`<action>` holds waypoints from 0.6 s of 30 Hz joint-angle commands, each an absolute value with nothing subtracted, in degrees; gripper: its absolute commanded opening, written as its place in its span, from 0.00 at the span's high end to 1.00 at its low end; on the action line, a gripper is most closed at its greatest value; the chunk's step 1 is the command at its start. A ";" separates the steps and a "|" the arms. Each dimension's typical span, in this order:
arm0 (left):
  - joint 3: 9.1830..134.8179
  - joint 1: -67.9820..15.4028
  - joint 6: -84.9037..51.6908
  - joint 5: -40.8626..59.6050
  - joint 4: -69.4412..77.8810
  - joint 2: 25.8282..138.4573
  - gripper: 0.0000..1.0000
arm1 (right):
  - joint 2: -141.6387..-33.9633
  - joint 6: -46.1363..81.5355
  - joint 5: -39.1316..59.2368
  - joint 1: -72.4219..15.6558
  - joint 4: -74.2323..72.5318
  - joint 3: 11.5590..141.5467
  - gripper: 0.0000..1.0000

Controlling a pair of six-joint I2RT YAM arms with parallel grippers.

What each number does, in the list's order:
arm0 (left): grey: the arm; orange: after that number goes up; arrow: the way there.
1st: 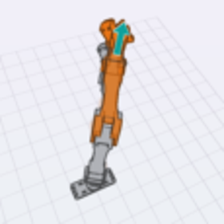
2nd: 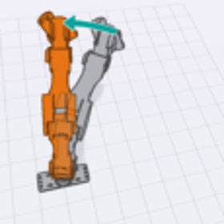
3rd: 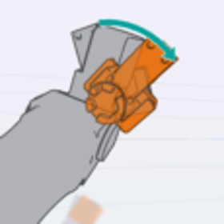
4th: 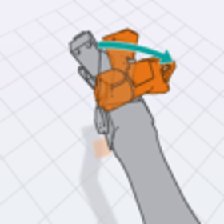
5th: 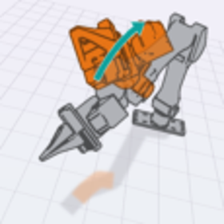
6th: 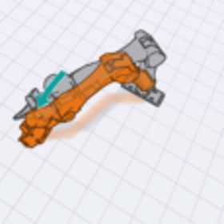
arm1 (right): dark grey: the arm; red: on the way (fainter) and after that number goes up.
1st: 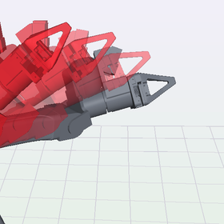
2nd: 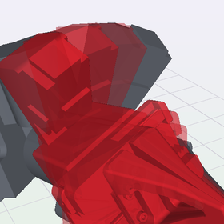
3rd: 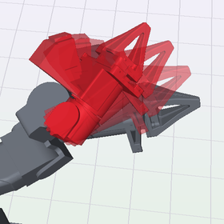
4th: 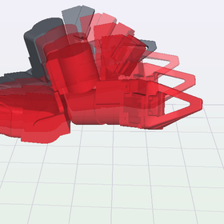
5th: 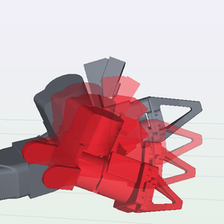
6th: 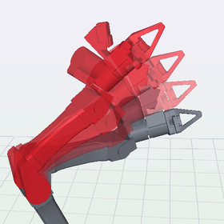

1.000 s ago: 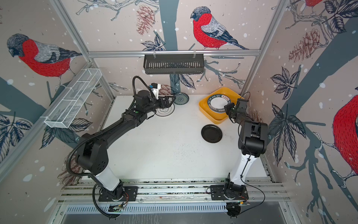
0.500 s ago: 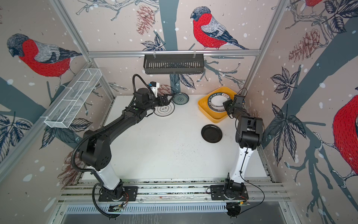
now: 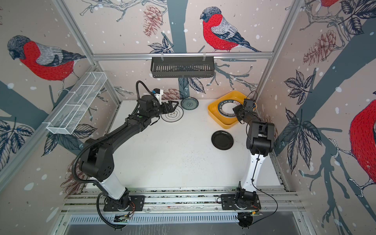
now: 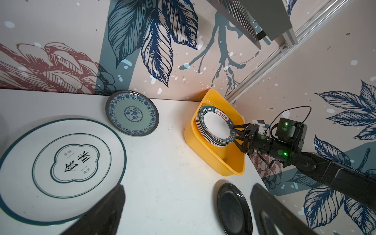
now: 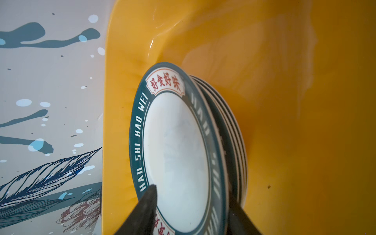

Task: Place the plates into the plastic bin on the countertop
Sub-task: 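Lower the plate onto the stack in the bin and open the right gripper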

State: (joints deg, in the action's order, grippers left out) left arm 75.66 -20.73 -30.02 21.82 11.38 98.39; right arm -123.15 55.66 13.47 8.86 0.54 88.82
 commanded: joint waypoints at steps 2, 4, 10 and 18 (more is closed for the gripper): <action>74.98 -20.65 -30.48 20.82 14.14 97.39 0.04 | -123.21 50.89 8.34 7.83 6.21 92.79 0.29; 74.49 -20.65 -30.46 20.39 14.65 97.11 0.04 | -123.78 48.83 6.67 7.10 9.07 95.08 0.21; 74.47 -20.65 -30.08 19.38 14.34 97.29 0.04 | -125.06 45.41 1.92 5.37 16.51 99.90 0.00; 74.43 -20.43 -29.99 19.42 14.27 97.72 0.04 | -125.84 44.14 0.69 4.92 20.77 102.37 0.00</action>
